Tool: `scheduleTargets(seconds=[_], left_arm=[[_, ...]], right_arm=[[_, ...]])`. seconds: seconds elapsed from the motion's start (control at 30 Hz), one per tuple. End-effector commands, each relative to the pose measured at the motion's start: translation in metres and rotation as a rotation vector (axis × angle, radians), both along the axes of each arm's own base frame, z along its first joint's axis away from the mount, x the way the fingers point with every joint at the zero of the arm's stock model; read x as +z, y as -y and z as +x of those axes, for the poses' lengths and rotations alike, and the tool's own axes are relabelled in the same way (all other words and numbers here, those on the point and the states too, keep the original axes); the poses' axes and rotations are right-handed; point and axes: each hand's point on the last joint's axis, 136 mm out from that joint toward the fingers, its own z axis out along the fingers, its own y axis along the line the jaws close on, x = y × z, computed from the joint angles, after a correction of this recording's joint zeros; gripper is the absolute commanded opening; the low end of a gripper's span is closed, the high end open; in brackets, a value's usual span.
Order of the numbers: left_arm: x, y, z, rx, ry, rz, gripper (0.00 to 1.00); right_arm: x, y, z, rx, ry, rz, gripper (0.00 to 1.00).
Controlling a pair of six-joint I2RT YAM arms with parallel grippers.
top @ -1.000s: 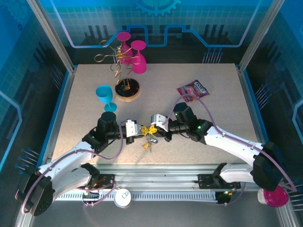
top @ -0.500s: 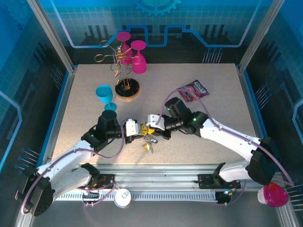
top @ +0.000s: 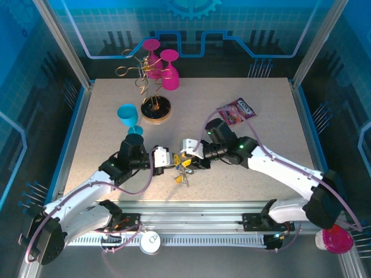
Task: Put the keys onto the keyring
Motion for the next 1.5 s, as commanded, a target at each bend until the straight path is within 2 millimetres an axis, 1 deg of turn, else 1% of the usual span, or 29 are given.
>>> scheduleTargets(seconds=[0.0, 0.03, 0.1, 0.2, 0.33, 0.47, 0.53, 0.63, 0.67, 0.77, 0.9, 0.97, 1.07, 1.17, 1.23, 1.37, 1.47], left_arm=[[0.016, 0.003, -0.006, -0.043, 0.077, -0.078, 0.00], [0.018, 0.004, -0.008, -0.049, 0.086, -0.088, 0.00], [0.018, 0.004, -0.010, -0.058, 0.096, -0.097, 0.00], [0.017, 0.004, -0.012, -0.065, 0.100, -0.103, 0.00], [0.016, 0.004, -0.012, -0.066, 0.093, -0.101, 0.00], [0.017, 0.004, -0.012, -0.065, 0.090, -0.103, 0.00], [0.017, 0.004, -0.012, -0.066, 0.089, -0.104, 0.00], [0.018, 0.004, -0.013, -0.066, 0.092, -0.106, 0.00], [0.019, 0.004, -0.013, -0.066, 0.094, -0.108, 0.00], [0.023, 0.005, -0.013, -0.070, 0.101, -0.121, 0.00], [0.038, 0.010, -0.015, -0.099, 0.100, -0.182, 0.00], [0.042, 0.011, -0.014, -0.106, 0.098, -0.193, 0.00], [0.039, 0.011, -0.014, -0.106, 0.093, -0.190, 0.00], [0.035, 0.010, -0.014, -0.100, 0.089, -0.184, 0.00], [0.034, 0.010, -0.015, -0.100, 0.086, -0.183, 0.00], [0.033, 0.010, -0.014, -0.096, 0.081, -0.181, 0.00], [0.032, 0.009, -0.014, -0.094, 0.084, -0.178, 0.00]], right_arm=[[0.020, 0.000, 0.003, -0.013, -0.034, 0.167, 0.38], [0.010, 0.003, 0.001, -0.015, -0.057, 0.158, 0.39], [0.002, 0.003, -0.001, -0.010, -0.079, 0.154, 0.40], [-0.008, 0.003, 0.002, -0.020, -0.088, 0.136, 0.39], [-0.014, 0.002, 0.002, -0.013, -0.093, 0.123, 0.35], [-0.013, 0.000, 0.003, -0.008, -0.092, 0.126, 0.25], [-0.012, 0.000, 0.003, -0.006, -0.091, 0.128, 0.17], [-0.011, 0.001, 0.003, -0.006, -0.091, 0.123, 0.01], [-0.012, 0.001, 0.003, -0.008, -0.091, 0.119, 0.00], [-0.021, 0.003, 0.005, -0.026, -0.097, 0.097, 0.00], [-0.038, 0.000, 0.009, -0.027, -0.132, 0.064, 0.00], [-0.037, -0.006, 0.009, -0.015, -0.138, 0.069, 0.00], [-0.030, -0.008, 0.010, -0.014, -0.127, 0.093, 0.01], [-0.023, -0.006, 0.009, -0.019, -0.100, 0.124, 0.15], [-0.020, -0.003, 0.008, -0.022, -0.081, 0.139, 0.22], [-0.016, -0.001, 0.006, -0.024, -0.053, 0.150, 0.28], [-0.018, 0.003, 0.007, -0.039, -0.040, 0.143, 0.37]])
